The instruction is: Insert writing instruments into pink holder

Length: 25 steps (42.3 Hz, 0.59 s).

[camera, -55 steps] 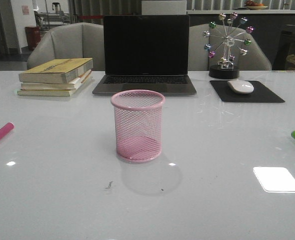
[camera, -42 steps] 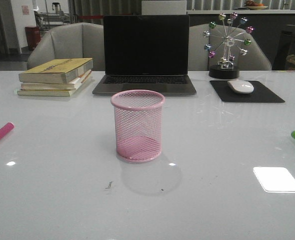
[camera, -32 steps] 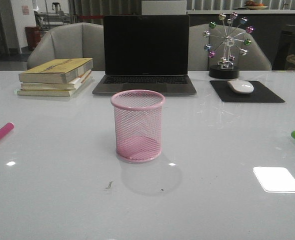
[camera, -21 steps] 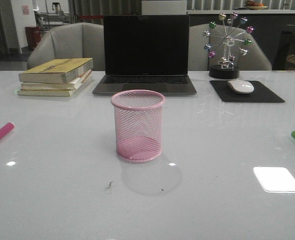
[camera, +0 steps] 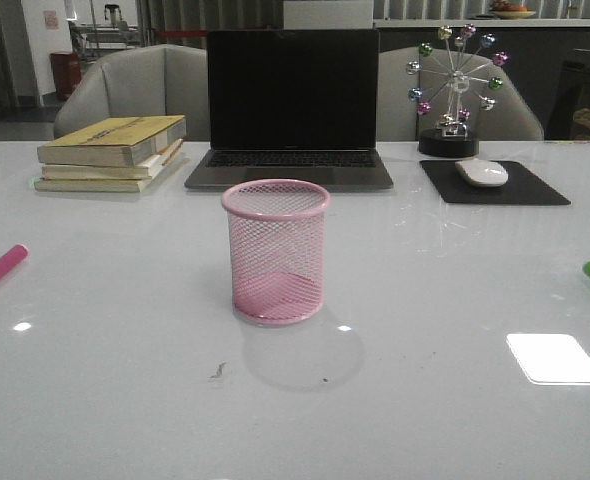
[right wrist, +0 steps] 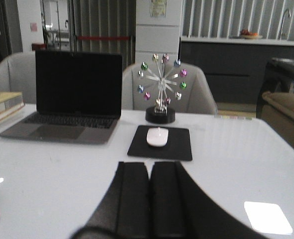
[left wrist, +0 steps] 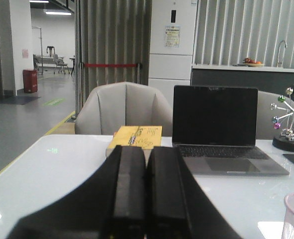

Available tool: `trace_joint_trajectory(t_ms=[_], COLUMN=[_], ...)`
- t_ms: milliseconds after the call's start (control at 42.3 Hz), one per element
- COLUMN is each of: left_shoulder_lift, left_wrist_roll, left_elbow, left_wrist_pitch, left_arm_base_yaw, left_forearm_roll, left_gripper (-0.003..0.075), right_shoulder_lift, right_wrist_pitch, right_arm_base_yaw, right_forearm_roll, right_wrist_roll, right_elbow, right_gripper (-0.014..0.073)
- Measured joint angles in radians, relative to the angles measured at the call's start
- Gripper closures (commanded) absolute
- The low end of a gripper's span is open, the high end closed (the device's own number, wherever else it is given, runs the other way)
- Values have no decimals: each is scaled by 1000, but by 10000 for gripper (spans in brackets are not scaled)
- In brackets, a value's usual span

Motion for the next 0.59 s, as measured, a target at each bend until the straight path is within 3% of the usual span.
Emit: trace_joint_trajectory(t_ms=[355,592], left_shoulder_lift=[162,361], left_wrist_roll=[0,0], left_elbow=[-445,-595], left_wrist_pitch=[279,507], left_arm_base_yaw=[0,0], left_forearm_roll=[13,13], left_gripper=[629,629], right_shoulder_lift=[131,328], right_wrist_pitch=[276,471], right_arm_base_yaw=[0,0], right_forearm_roll=[0,0], right_wrist_roll=[-1,-1], right_elbow=[-474,-611], right_gripper=[570,570])
